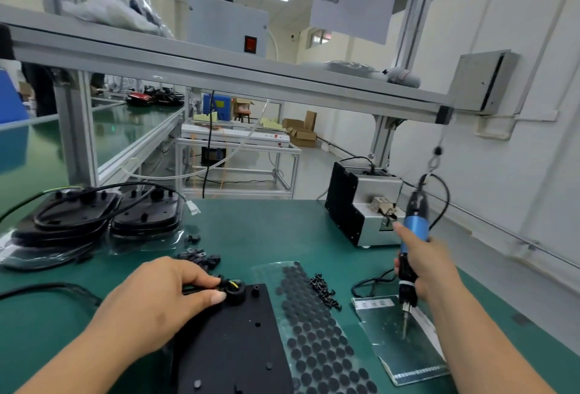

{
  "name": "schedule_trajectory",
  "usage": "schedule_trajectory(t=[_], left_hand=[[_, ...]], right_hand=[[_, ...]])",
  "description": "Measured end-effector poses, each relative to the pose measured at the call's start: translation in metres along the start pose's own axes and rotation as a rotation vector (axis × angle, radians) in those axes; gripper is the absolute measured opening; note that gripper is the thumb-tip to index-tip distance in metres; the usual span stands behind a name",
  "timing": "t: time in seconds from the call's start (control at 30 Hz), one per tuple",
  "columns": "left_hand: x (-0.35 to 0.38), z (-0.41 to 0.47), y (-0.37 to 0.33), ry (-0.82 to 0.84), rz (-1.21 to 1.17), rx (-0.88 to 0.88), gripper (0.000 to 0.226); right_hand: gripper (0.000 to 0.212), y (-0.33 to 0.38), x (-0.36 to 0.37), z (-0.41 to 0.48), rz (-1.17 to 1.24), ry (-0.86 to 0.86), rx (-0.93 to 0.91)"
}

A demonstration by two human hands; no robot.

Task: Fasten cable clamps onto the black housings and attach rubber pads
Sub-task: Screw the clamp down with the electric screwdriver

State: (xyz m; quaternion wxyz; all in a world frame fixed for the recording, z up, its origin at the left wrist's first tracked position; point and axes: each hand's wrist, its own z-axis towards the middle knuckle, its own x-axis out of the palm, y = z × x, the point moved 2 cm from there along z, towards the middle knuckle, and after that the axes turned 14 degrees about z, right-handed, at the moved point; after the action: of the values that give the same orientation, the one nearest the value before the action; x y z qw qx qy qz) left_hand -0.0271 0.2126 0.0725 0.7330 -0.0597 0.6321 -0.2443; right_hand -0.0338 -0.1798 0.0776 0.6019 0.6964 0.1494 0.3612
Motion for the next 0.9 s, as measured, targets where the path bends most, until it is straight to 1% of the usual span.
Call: schedule_trajectory(t=[0.03, 0.1, 0.13, 0.2, 0.27, 0.3, 0.37, 0.4, 0.5, 0.53, 0.67, 0.7, 0.77, 0.9], left_hand=[[0.0, 0.0, 0.0, -0.001, -0.004, 0.003, 0.017], [0.0, 0.0, 0.001, -0.003, 0.006, 0.002, 0.014], [0.0, 0.0, 0.001, -0.001, 0.011, -0.001, 0.012], [0.001, 0.001, 0.002, 0.005, 0.019, -0.004, 0.011], [0.002, 0.0, 0.002, 0.003, 0.026, -0.002, 0.011], [0.002, -0.001, 0.002, 0.001, 0.032, 0.001, 0.011], [0.002, -0.002, 0.001, -0.007, 0.044, 0.003, 0.011], [0.002, -0.003, 0.001, -0.009, 0.044, 0.003, 0.011], [0.002, -0.004, 0.0, -0.001, 0.023, -0.002, 0.014], [0.001, -0.004, 0.0, 0.002, 0.023, -0.005, 0.014], [0.0, -0.005, -0.001, -0.008, 0.035, -0.01, 0.014], [0.0, -0.006, 0.0, -0.015, 0.039, -0.007, 0.017], [0.001, -0.005, 0.0, -0.024, 0.043, -0.008, 0.025], [0.001, -0.005, 0.001, -0.013, 0.033, -0.005, 0.026]], right_hand=[[0.036, 0.006, 0.004, -0.005, 0.053, 0.008, -0.022], [0.026, 0.023, 0.015, -0.021, 0.256, 0.089, -0.056], [0.021, 0.033, 0.024, -0.031, 0.385, 0.173, -0.062], [0.018, 0.053, 0.047, -0.06, 0.569, 0.431, -0.054], [0.021, 0.063, 0.078, -0.093, 0.606, 0.674, -0.026], [0.023, 0.064, 0.093, -0.109, 0.62, 0.756, -0.01], [0.018, 0.054, 0.124, -0.136, 0.655, 0.848, 0.015], [0.017, 0.047, 0.139, -0.147, 0.669, 0.868, 0.022], [0.038, 0.022, 0.173, -0.164, 0.67, 0.863, 0.011], [0.04, 0.016, 0.18, -0.166, 0.648, 0.858, -0.015], [0.035, 0.005, 0.19, -0.162, 0.582, 0.845, -0.129], [0.034, 0.005, 0.191, -0.161, 0.579, 0.854, -0.143], [0.034, 0.006, 0.192, -0.159, 0.576, 0.876, -0.158], [0.03, 0.006, 0.195, -0.161, 0.563, 0.909, -0.162]])
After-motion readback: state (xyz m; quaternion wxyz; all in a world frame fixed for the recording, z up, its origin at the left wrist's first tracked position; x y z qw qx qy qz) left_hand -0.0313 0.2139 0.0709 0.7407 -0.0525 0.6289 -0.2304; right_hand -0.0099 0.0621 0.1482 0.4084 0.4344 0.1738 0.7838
